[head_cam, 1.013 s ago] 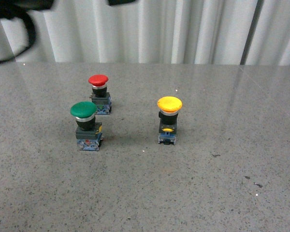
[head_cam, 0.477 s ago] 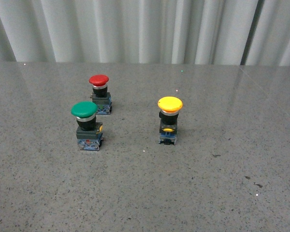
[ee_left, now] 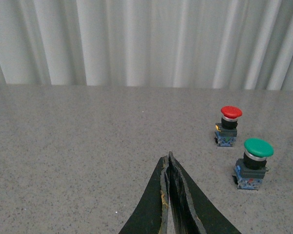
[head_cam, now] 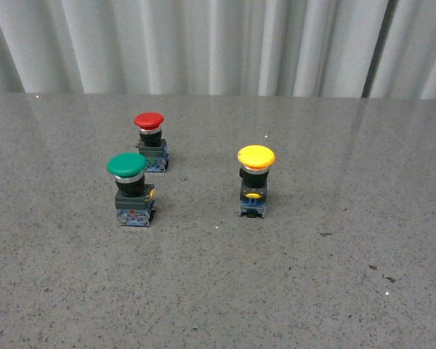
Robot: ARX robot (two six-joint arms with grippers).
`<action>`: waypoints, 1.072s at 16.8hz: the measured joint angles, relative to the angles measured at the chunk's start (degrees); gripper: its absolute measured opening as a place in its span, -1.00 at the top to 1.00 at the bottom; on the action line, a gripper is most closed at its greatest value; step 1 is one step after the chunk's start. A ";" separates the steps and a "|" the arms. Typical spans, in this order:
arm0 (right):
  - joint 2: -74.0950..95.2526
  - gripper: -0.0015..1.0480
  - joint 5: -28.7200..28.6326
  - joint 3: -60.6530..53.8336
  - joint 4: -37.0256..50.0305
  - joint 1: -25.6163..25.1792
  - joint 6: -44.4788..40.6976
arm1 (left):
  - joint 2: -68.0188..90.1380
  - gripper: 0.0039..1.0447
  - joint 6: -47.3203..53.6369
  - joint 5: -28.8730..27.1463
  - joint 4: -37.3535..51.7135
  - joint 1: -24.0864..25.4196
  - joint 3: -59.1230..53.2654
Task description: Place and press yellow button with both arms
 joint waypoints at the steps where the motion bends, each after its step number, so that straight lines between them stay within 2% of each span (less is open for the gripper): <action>1: 0.00 -0.87 0.00 0.00 0.00 0.00 0.00 | -0.96 0.97 0.00 0.00 -0.46 0.00 -0.68; 8: 0.00 -0.87 0.02 0.00 0.00 0.00 0.00 | -6.99 0.97 0.00 0.02 -1.90 0.00 -3.69; 10: 0.00 -0.87 0.02 0.00 0.00 0.00 0.00 | -14.75 0.97 0.02 0.02 -12.63 0.00 -4.15; 16: 0.00 -0.87 0.00 0.00 0.02 0.00 0.00 | -16.83 0.97 0.00 0.00 -12.59 0.00 -4.13; 17: 0.00 -0.87 0.00 0.00 0.02 0.00 0.00 | -16.83 0.93 -0.02 0.00 -12.59 0.00 -4.13; 18: 0.00 -0.87 0.00 0.00 0.02 0.00 0.00 | -16.83 0.69 0.00 0.00 -12.61 0.00 -4.13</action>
